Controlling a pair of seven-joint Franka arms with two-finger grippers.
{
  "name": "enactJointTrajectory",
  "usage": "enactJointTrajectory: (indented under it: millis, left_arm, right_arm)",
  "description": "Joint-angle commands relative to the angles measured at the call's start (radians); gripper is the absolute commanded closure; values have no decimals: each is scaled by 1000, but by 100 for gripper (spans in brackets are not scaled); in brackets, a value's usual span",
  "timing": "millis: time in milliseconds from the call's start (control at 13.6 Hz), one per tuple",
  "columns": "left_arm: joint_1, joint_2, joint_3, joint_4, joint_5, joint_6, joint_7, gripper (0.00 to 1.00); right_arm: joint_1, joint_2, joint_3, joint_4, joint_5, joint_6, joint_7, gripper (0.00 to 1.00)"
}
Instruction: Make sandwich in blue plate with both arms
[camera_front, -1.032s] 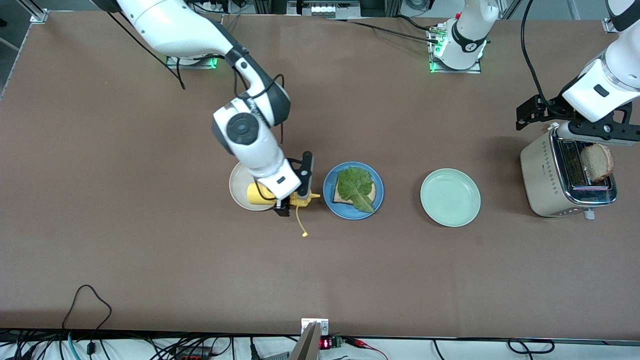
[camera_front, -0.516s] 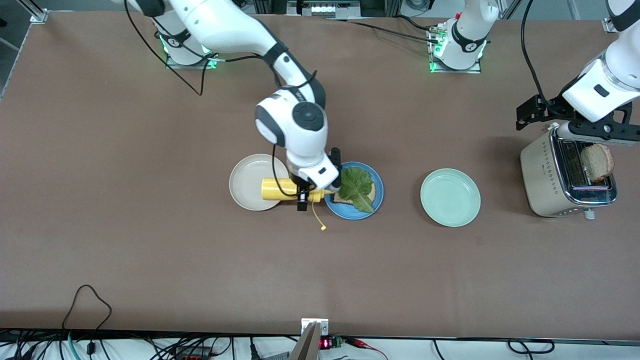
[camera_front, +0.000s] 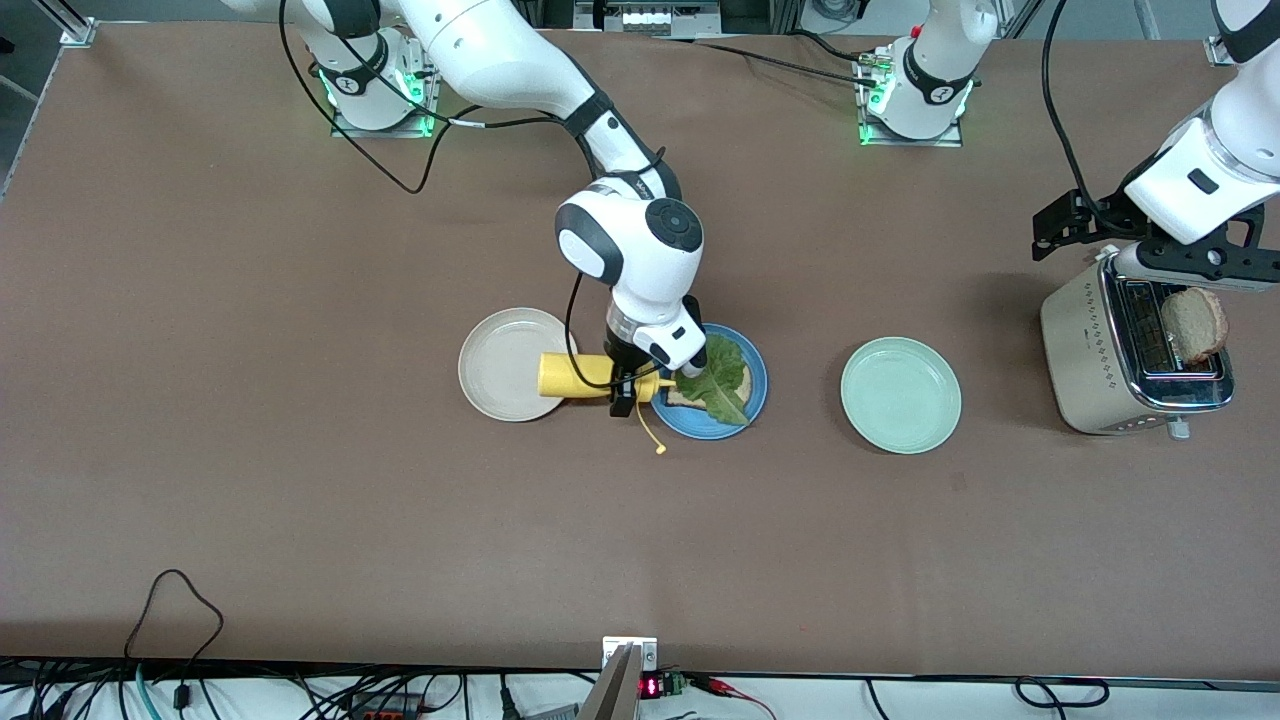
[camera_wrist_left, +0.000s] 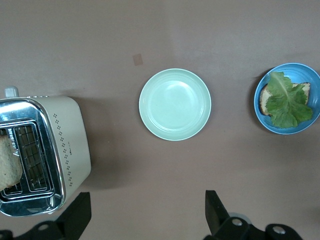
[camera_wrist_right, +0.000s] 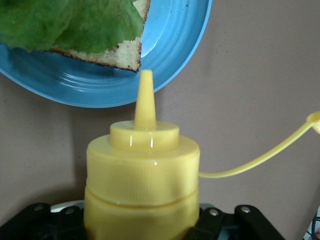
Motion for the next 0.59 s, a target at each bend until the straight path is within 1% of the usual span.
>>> enactJointTrajectory:
  millis: [0,147,221,295,369,516]
  left_arm:
    - [4,1,-4,17,-2,-16,-7,0]
    - [4,1,-4,17,-2,-16,-7,0]
    - [4,1,-4,17,-4,-16,-8,0]
    - [7,3,-2,17,-8,-16,-8,0]
    - [10,4,-2,17,-11,-16,-8,0]
    - [13,9,-1,17,-11,-16,-10,0]
  right_arm:
    - [-2,5,-16,38,-16,-28,12,73]
    - [-34,-21,-14,38,9,-31,-2,73]
    - [-70,-44,-8,35,54,-30,-8,73]
    - [-97,-72,-7,21,116,-33,-61,69]
    - [-129,-115,-8,2,194,-46,-150,69]
    - [-234,-204,-8,-55,367,-91,-323,70]
